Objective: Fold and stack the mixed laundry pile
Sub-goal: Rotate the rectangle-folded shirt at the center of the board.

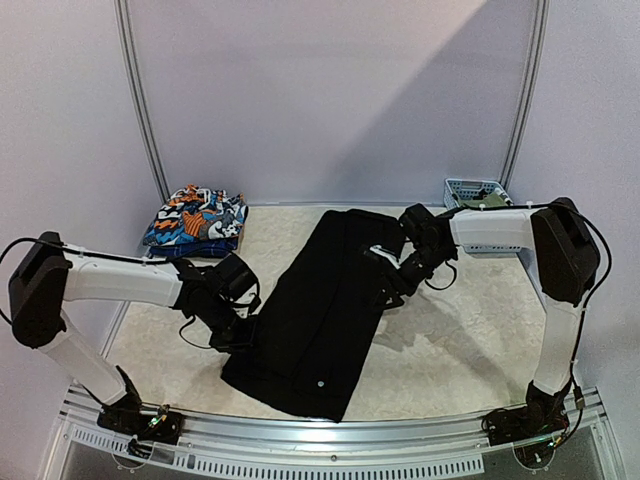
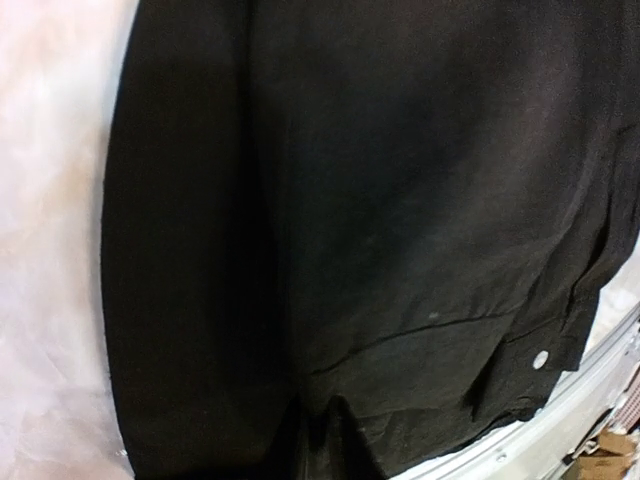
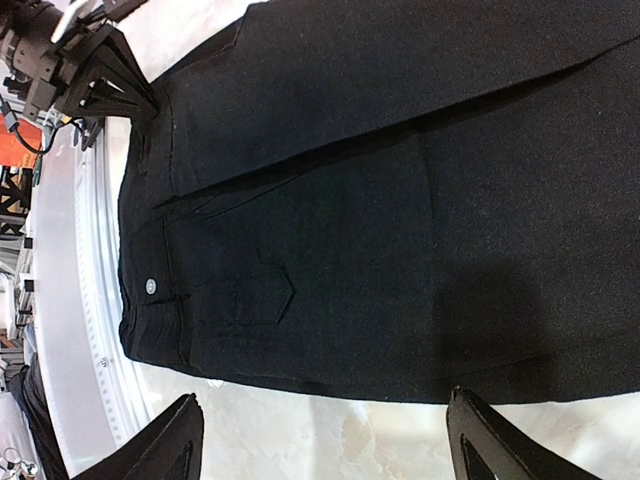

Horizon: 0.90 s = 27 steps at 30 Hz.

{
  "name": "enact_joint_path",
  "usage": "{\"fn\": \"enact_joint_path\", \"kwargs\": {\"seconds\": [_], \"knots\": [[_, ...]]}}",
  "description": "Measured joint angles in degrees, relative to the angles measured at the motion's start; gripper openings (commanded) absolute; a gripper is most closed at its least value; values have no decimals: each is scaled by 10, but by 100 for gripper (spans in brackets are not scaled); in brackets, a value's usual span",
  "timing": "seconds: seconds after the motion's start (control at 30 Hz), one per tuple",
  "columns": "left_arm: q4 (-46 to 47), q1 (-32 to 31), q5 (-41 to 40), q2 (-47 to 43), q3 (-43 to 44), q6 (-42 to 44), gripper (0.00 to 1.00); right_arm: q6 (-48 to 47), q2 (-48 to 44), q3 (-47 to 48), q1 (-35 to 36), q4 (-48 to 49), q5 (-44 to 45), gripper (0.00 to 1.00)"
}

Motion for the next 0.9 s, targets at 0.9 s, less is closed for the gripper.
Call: {"fn": "enact_joint_path", "kwargs": {"seconds": [0.9], "knots": [[45,58,-17,-40,-76,16,29,114,125,148,-32,11,174,92]]}}
